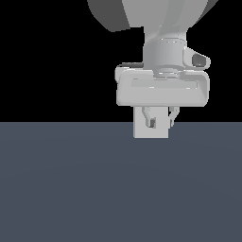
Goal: Plug the charger into the wall socket.
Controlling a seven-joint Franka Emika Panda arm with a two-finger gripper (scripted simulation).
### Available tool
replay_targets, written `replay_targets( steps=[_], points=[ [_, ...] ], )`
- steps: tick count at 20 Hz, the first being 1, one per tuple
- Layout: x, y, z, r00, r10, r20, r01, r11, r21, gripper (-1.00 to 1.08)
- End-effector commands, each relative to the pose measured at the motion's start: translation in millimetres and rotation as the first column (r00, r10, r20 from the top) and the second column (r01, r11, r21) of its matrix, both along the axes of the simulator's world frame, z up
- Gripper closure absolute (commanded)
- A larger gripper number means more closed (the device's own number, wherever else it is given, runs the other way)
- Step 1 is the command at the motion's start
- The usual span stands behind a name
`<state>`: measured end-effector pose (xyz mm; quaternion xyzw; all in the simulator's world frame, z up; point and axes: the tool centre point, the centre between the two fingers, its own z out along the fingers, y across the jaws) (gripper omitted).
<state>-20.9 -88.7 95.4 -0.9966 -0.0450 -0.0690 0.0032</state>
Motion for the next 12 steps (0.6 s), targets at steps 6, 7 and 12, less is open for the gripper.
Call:
replay_targets(
  steps=[6,7,12],
  points=[
    [6.5,-8.9,4.8,1.0,0.005,-0.001,-0.005,1.0,0.0,1.08],
    [6.5,-8.9,4.8,1.0,0.005,-0.001,-0.005,1.0,0.0,1.08],
    [8.0,-8.4,4.6,1.0,0.005,-0.001,-0.005,1.0,0.0,1.08]
  ],
)
